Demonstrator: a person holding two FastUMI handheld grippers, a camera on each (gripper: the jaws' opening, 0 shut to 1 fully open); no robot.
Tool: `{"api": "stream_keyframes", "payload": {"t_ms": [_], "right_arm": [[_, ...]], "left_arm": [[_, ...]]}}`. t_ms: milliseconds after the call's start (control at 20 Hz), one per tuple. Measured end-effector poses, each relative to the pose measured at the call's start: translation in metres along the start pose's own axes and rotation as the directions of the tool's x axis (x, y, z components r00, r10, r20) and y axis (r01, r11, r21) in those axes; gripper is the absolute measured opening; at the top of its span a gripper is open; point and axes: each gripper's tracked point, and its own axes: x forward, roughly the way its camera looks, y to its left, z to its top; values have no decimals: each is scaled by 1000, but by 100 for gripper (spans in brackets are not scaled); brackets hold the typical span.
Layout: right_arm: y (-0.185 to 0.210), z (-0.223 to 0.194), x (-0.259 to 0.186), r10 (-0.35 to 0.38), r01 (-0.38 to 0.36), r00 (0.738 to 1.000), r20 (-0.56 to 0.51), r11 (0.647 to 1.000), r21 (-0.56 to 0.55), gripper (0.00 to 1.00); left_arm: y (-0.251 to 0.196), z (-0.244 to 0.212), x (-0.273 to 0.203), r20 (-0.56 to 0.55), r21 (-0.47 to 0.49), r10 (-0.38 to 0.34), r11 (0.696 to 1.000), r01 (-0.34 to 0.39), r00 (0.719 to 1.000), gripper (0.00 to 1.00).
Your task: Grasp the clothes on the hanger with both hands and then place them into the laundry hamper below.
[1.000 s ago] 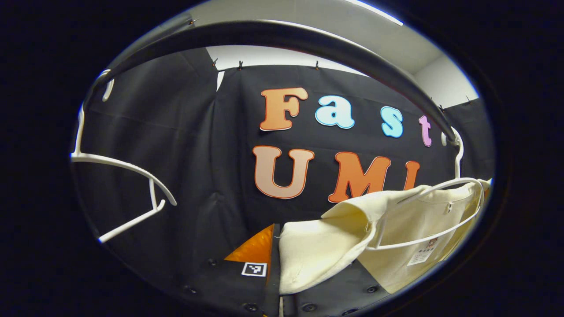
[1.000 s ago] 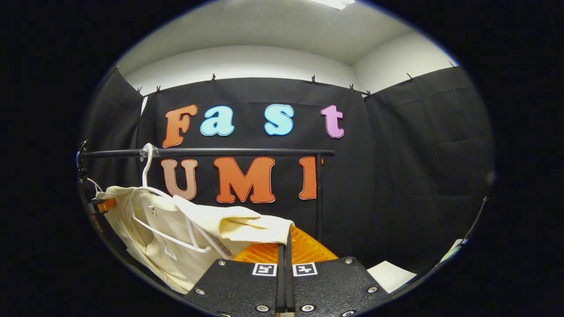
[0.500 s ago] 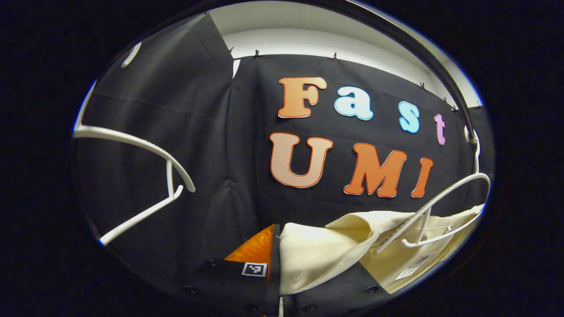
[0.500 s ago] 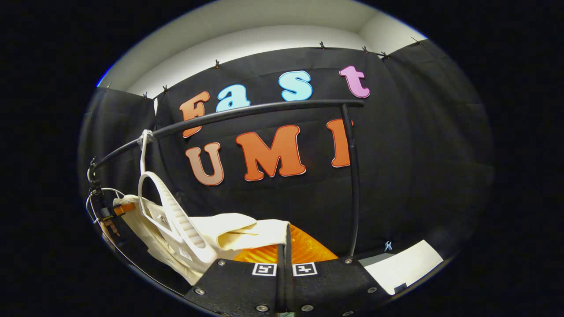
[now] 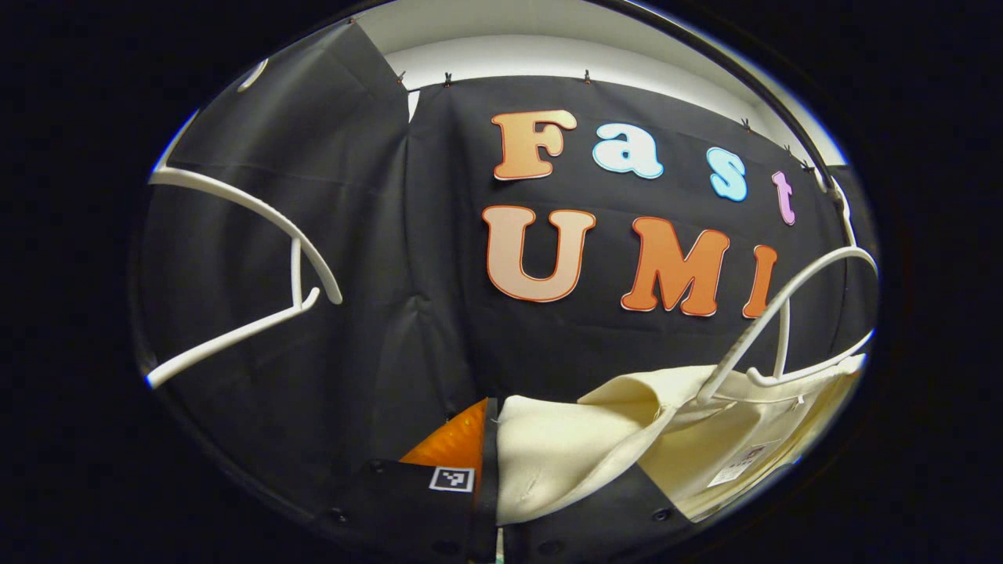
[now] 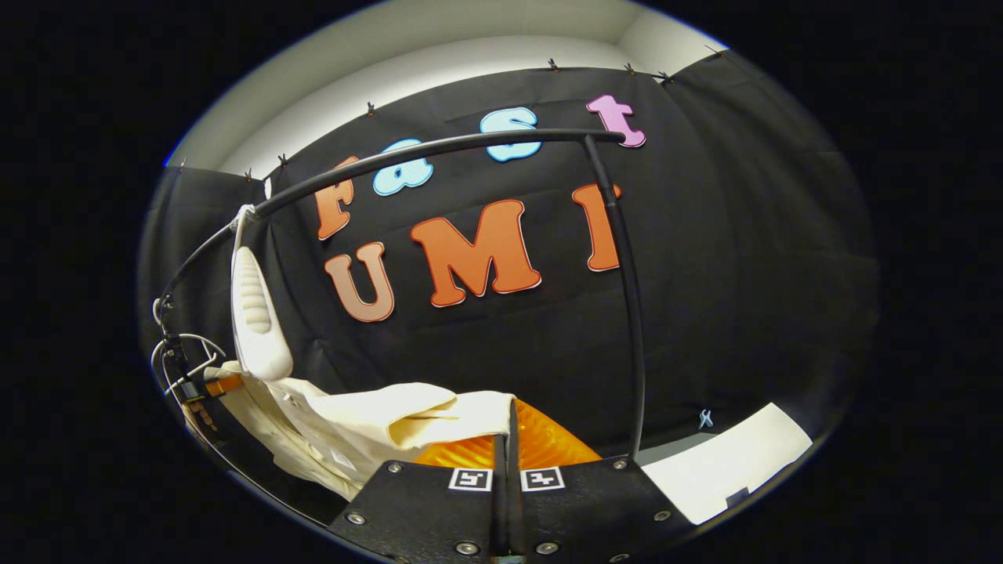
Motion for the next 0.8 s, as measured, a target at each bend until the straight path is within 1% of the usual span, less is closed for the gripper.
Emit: {"api": "stream_keyframes", "payload": {"t_ms": [150, 300, 500, 800], "right_arm": [[0, -11, 3, -9, 9, 1000, -2, 1000, 1, 0], [0, -33, 6, -22, 22, 999, -27, 1000, 13, 0], [3, -57, 15, -32, 36, 997, -63, 998, 52, 0], [28, -101, 20, -13, 23, 994, -111, 995, 92, 0]], "left_arm": [[2, -19, -9, -25, -11, -3, 1000, 3, 1000, 12], [4, -40, -15, -66, -3, 5, 1000, -5, 998, 12], [-7, -66, -18, -101, -4, -6, 1000, 6, 995, 12], [-31, -88, -26, -153, -2, -48, 999, 49, 987, 12]]}}
